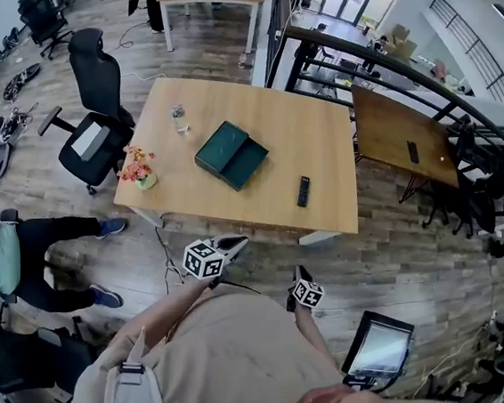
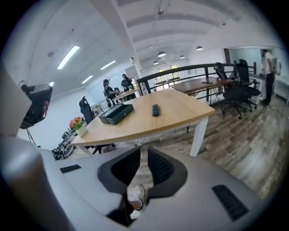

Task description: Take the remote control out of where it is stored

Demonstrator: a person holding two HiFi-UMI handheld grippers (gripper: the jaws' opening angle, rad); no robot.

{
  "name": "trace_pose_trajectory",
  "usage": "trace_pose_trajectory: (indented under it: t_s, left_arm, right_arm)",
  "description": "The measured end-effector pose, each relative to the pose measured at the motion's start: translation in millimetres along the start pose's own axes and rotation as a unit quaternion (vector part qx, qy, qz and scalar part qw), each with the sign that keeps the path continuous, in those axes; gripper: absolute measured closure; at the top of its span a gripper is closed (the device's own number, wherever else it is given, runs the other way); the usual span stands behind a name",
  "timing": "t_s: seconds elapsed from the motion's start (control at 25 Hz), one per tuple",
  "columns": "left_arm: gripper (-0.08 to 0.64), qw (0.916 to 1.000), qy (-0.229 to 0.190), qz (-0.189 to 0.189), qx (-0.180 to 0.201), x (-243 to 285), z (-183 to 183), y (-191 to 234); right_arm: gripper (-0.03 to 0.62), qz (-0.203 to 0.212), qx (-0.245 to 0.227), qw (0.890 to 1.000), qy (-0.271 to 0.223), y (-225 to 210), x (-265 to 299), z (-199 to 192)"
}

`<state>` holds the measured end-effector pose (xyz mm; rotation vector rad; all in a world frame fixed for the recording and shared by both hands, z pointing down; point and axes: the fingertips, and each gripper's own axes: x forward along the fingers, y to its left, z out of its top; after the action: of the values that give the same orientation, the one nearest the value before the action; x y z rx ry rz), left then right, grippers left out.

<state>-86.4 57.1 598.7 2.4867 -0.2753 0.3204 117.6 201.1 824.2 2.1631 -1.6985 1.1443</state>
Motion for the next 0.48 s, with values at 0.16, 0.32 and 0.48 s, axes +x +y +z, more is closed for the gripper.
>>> trace_pose_trajectory:
  t_s: [0.16,0.32,0.48]
  left_arm:
    - [0.552,0.9985,-0.052,0.01,-0.014,6,0,-60]
    - [0.552,0.9947,-0.102,-0.003,-0.01,13,6,-123]
    - [0.552,0.9892,-0.141,-0.033,-0.019,11,2,-187]
  right_arm:
    - [0.537,0.054,-0.005,0.995,-0.085,-1,-71,58]
    - [0.537,0.126,-0.036,0.977,-0.167,14,-151,120]
    - [0.537,0.173,-0.092,0.958,-0.208,28,-235,148]
